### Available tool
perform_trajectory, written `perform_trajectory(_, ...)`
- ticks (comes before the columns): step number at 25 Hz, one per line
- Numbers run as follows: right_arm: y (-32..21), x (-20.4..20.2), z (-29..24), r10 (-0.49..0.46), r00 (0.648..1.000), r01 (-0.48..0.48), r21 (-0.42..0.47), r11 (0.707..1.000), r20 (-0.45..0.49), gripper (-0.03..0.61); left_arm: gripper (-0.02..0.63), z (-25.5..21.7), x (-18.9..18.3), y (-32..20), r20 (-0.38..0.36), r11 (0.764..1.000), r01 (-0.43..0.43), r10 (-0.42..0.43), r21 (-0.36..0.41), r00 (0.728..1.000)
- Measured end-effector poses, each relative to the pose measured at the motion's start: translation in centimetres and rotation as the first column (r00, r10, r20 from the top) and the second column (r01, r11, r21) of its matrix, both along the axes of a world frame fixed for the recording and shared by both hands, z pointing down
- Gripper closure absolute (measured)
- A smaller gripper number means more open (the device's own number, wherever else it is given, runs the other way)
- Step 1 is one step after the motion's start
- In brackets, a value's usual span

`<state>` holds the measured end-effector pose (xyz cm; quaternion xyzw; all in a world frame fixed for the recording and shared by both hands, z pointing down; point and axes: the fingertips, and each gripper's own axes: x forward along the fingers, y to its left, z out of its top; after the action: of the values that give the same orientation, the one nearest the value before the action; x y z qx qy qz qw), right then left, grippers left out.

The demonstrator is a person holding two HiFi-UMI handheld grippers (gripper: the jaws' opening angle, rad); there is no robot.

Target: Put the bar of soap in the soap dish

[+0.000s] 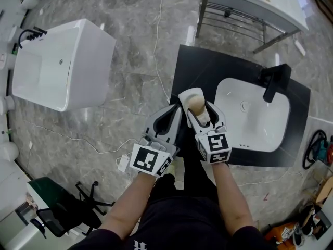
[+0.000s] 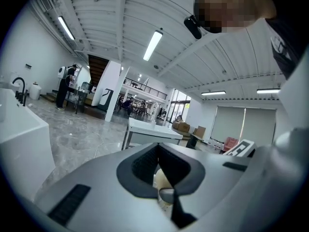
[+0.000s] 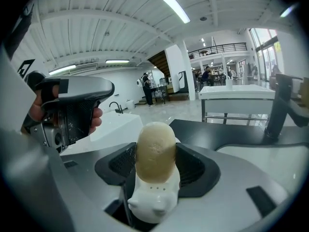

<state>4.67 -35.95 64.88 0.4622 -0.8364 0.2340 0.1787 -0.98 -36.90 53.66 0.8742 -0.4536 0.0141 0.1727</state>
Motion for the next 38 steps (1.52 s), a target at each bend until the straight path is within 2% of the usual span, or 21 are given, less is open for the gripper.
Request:
perform_trajectory(16, 0.2, -0.5, 2.8, -0.02, 0.992, 0.011, -0.072, 0.997, -0.127, 0.318, 0.606, 0.7, -0.4, 0.2, 0.019, 1.0, 0.015, -0.015, -0.024, 1.0)
perform_trajectory(23, 0.4, -0.3, 1.8, -0.021, 0.994, 0.011, -0.086, 0.996, -0.11, 0.316, 0.606, 0.4, -0.3, 0.8, 0.027, 1.0, 0.014, -0.013, -0.019, 1.0)
perform_trajectory(34, 1.6, 0.3, -7.6, -0.006, 0.999, 0.009, 0.066, 0.998, -0.044, 0.319, 0.606, -3.2, 0.8, 3.5, 0.023, 1.0, -0.017, 0.017, 0.003, 1.0)
perform_trajectory(38, 2.9, 0.6, -11.9, 0.021, 1.0, -0.023, 0.145, 0.989, 0.015, 0.417, 0.606, -5.7, 1.3, 5.0, 0.016, 0.998, -0.043, 0.043, 0.041, 0.999)
